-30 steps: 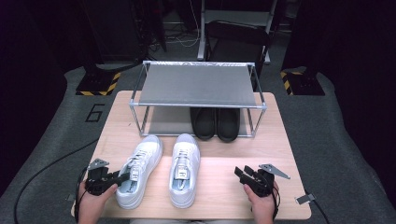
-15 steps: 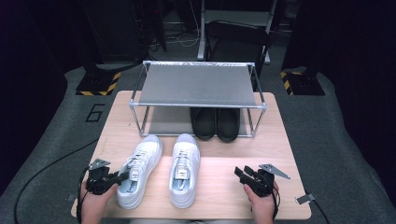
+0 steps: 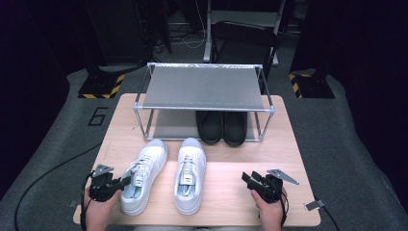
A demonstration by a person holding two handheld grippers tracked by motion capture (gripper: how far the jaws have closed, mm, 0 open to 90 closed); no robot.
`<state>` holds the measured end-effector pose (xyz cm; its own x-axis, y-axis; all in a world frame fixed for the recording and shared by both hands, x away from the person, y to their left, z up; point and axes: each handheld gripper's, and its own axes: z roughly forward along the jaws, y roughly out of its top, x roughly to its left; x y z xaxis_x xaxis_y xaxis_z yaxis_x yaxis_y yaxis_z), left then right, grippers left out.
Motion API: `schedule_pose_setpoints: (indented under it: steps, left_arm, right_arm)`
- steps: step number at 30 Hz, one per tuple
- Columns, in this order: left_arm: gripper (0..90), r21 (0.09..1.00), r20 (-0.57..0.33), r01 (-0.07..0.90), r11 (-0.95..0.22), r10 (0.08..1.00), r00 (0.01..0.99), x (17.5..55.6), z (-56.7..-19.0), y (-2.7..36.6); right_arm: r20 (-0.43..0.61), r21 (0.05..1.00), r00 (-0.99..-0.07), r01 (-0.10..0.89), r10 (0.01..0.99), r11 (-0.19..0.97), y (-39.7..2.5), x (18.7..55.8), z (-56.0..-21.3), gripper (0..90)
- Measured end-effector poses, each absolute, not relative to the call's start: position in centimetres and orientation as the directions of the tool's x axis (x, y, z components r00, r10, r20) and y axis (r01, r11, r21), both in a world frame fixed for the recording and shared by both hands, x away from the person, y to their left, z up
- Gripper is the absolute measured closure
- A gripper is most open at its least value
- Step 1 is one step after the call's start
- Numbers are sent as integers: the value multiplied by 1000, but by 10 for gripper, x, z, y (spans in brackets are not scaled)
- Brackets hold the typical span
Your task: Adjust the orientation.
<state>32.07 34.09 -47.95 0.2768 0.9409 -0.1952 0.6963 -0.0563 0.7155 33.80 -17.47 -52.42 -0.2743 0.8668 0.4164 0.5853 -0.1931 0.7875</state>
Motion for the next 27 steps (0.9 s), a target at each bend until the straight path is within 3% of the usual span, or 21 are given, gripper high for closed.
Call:
schedule_pose_setpoints:
  steps: [12, 27]
  left_arm:
    - [827, 733, -211, 679, -41, 935, 285, 321, -475, 342]
    - [824, 749, -195, 658, -82, 921, 337, 325, -437, 350]
  right_arm:
    - [443, 769, -249, 598, 861, -223, -177, 338, -525, 484]
    - [450, 767, -242, 597, 860, -234, -179, 338, -525, 482]
